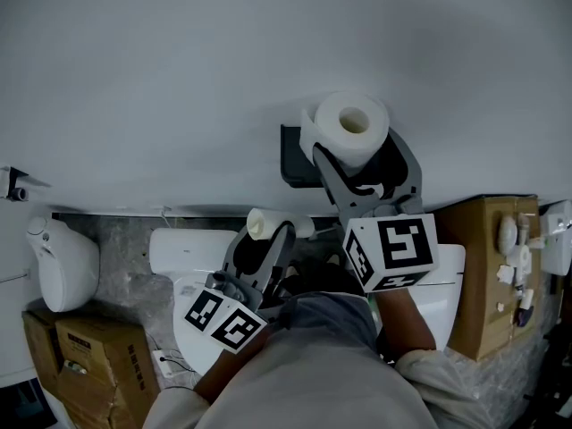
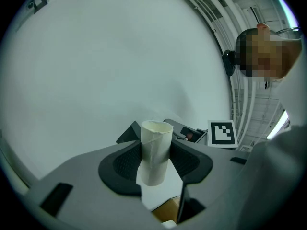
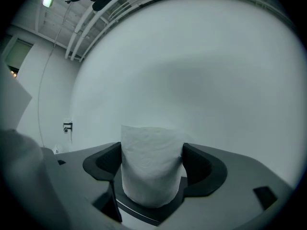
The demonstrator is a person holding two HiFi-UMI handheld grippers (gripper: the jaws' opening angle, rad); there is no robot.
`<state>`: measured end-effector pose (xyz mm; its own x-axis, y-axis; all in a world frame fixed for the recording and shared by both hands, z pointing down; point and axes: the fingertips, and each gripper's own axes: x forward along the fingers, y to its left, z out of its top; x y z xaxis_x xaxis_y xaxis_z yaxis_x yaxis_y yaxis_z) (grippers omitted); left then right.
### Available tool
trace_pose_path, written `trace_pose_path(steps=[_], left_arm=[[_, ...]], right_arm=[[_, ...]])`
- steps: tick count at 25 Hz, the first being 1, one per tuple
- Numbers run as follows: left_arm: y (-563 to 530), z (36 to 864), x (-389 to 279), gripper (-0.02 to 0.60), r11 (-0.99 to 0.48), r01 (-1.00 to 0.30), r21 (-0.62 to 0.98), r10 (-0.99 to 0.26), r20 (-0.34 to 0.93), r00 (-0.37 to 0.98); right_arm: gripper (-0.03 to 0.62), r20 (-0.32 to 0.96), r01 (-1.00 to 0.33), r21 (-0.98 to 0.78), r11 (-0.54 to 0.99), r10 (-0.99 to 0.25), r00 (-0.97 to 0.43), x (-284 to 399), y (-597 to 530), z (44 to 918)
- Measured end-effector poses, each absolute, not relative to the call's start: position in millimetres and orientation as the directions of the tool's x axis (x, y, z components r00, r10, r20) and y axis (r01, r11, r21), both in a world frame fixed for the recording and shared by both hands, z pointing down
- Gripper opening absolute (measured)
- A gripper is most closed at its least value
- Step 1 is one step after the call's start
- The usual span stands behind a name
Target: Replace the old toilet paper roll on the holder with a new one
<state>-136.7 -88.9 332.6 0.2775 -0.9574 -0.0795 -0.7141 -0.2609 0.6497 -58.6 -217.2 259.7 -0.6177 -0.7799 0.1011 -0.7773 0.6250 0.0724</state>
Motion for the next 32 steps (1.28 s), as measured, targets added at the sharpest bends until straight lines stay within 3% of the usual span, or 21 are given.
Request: trace_pose_path(steps=[14, 32], left_arm=[[-85.1, 332.7, -127.5, 0.179, -0.269, -0.699, 0.663, -0.954, -0.085, 0.287], [-88.8, 339.3, -106.7, 0.18, -0.339, -0.679, 0.651, -0.917, -0.068, 0.393]], right_arm=[[0.387, 0.087, -0.762, -0.005, 0.648, -0.759, -0.646, -43.1, -213.2, 256.4], [0.387, 0.018, -0.761, -0.156, 0.63, -0.768, -0.64, -15.2, -198.5, 242.3]])
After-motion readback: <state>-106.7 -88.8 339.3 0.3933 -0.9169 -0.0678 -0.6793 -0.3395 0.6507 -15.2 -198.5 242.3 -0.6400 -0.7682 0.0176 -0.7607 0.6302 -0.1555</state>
